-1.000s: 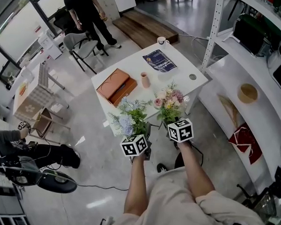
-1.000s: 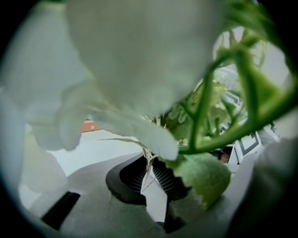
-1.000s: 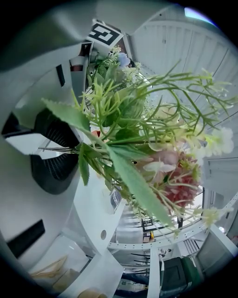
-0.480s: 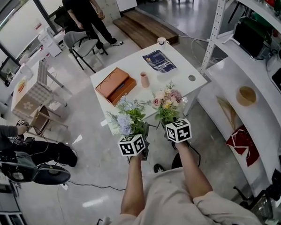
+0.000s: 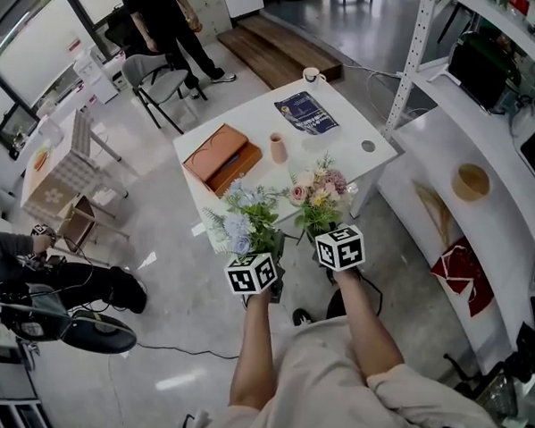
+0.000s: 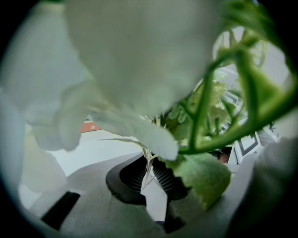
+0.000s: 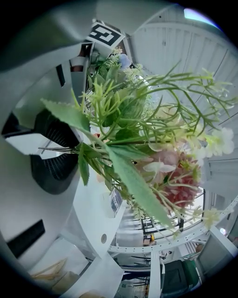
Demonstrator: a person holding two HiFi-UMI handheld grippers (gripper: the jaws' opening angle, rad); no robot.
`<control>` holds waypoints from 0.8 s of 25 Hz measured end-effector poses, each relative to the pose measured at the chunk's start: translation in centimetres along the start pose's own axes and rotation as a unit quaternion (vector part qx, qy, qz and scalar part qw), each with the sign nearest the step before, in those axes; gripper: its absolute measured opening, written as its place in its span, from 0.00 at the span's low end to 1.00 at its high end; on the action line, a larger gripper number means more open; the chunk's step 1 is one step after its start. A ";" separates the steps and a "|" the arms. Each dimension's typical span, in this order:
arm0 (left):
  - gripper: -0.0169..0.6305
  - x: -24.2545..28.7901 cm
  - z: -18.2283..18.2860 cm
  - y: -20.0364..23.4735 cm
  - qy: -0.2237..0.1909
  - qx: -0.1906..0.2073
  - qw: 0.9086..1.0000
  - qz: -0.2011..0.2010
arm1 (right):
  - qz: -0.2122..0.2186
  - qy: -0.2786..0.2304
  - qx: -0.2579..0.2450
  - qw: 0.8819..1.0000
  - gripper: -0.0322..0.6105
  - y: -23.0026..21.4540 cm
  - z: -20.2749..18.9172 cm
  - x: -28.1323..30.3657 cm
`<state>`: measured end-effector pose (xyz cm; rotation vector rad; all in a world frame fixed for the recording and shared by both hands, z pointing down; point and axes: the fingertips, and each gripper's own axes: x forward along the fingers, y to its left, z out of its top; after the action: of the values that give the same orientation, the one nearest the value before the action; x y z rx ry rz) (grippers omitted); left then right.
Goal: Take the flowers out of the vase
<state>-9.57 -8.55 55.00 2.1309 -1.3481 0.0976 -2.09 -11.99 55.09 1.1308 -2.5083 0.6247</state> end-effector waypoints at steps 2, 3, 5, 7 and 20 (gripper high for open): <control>0.10 0.0 0.0 0.0 -0.001 0.000 1.000 0.000 | 0.001 0.001 0.000 1.000 0.11 0.1 -0.1 0.1; 0.10 0.1 0.0 0.0 -0.001 0.000 1.000 0.000 | 0.002 0.001 0.000 1.000 0.11 0.1 -0.2 0.2; 0.10 0.1 0.1 0.0 -0.001 0.000 1.000 0.000 | 0.003 0.002 0.000 1.000 0.11 0.1 -0.2 0.2; 0.10 0.1 0.1 0.0 0.000 -0.001 1.000 0.000 | 0.001 0.002 -0.002 1.000 0.11 0.1 0.0 0.2; 0.10 0.1 0.3 -0.1 -0.004 -0.001 1.000 0.002 | 0.003 0.000 0.003 1.000 0.10 0.1 -0.1 0.2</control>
<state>-9.50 -8.73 54.69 2.1301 -1.3557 0.0901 -2.30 -12.01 55.21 1.1260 -2.5125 0.6330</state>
